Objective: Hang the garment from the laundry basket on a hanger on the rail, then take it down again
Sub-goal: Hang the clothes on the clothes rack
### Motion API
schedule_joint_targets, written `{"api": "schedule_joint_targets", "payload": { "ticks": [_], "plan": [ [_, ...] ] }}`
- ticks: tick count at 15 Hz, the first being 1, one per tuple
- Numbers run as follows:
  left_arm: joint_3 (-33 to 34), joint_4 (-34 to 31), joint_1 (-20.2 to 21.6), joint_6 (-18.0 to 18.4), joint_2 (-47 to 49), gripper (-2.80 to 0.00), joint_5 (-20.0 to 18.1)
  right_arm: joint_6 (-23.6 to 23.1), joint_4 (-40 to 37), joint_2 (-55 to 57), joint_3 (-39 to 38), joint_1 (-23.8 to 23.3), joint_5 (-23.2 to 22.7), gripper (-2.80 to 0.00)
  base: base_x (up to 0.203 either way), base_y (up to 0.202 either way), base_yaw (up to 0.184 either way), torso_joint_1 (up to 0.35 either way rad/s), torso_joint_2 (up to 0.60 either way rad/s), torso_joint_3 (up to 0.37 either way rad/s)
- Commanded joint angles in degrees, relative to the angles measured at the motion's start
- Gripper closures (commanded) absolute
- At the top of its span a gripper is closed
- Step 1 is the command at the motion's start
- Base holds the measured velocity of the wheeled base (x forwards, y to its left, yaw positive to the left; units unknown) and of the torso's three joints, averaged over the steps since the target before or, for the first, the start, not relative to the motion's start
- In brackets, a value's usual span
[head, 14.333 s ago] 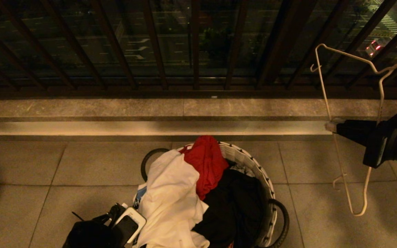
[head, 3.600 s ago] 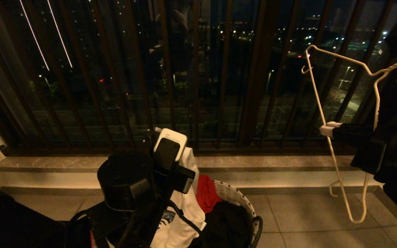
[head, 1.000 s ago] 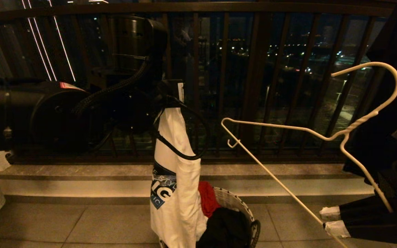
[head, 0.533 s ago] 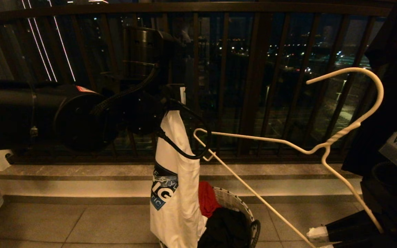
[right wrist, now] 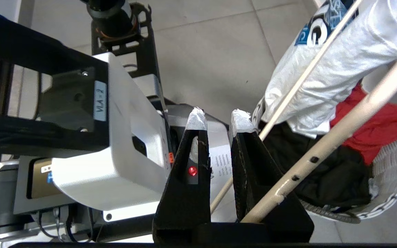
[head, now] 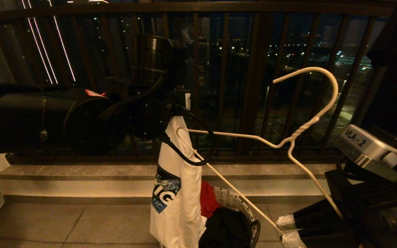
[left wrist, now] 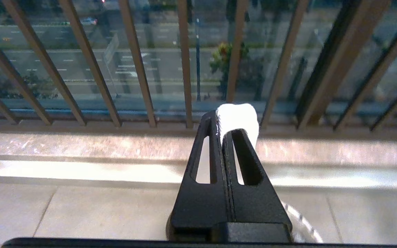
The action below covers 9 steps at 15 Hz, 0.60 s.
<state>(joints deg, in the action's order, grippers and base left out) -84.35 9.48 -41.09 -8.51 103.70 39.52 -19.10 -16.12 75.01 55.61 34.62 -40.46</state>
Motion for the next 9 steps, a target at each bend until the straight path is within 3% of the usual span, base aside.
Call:
{"api": "schedule_joint_targets", "payload": {
  "ticks": [1,9],
  "plan": [
    [0.5,-0.3,-0.7,-0.1,-1.0,0.00,0.3,-0.1,0.3,2.2,0.4,0.4,-0.1,0.00,0.000,0.000,0.000,0.000,0.00,0.000],
    [3.0,-3.4,-1.5,0.0,-3.8,0.00,0.6,-0.1,0.6,2.3,0.5,0.3,1.2,0.00,0.000,0.000,0.000,0.000,0.00,0.000]
  ]
}}
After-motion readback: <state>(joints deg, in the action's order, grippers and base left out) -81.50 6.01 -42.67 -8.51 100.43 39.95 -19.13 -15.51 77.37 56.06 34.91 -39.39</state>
